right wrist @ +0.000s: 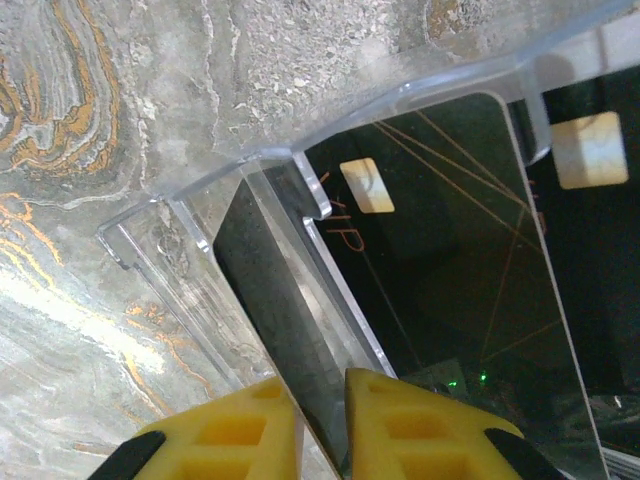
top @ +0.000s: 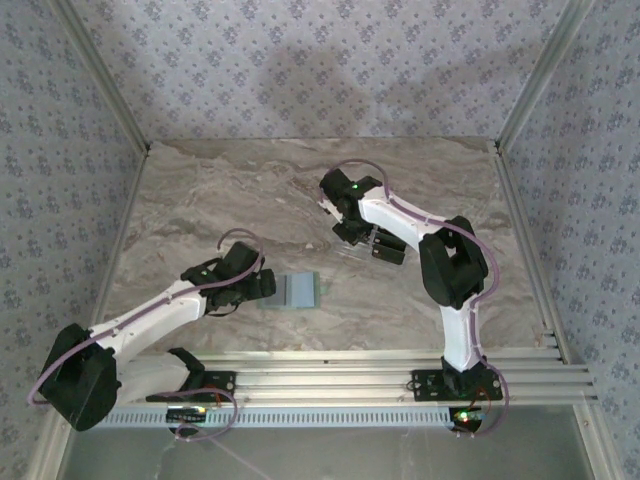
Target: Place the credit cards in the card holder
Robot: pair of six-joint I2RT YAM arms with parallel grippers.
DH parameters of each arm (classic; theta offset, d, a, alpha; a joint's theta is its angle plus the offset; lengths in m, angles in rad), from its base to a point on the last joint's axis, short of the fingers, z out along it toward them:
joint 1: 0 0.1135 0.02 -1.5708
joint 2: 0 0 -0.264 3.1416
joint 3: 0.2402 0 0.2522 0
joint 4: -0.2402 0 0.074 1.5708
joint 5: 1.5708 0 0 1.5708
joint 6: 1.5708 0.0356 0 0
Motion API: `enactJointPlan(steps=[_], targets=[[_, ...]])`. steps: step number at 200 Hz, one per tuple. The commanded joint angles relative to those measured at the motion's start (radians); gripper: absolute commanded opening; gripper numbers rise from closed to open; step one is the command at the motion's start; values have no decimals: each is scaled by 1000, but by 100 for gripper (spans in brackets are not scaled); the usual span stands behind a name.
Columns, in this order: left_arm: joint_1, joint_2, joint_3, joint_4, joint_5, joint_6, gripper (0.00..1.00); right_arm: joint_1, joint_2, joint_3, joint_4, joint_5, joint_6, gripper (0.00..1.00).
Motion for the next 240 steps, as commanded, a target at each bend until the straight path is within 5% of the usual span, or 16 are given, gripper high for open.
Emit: enactJointPlan(steps=[1,111,183,240], targets=[[7,3,14,5,9,17,100,1,-18,42,-38,11,-17,19],[7,1,15,10,15,21,100,12,-18,97,-68,22,-42,0],[7,-4,15,-20,-14,39,100,87,-129,150,-77,58,0,0],[6,48,14,-28,-33,72,100,150,-324,-34,108,-209,386,0]])
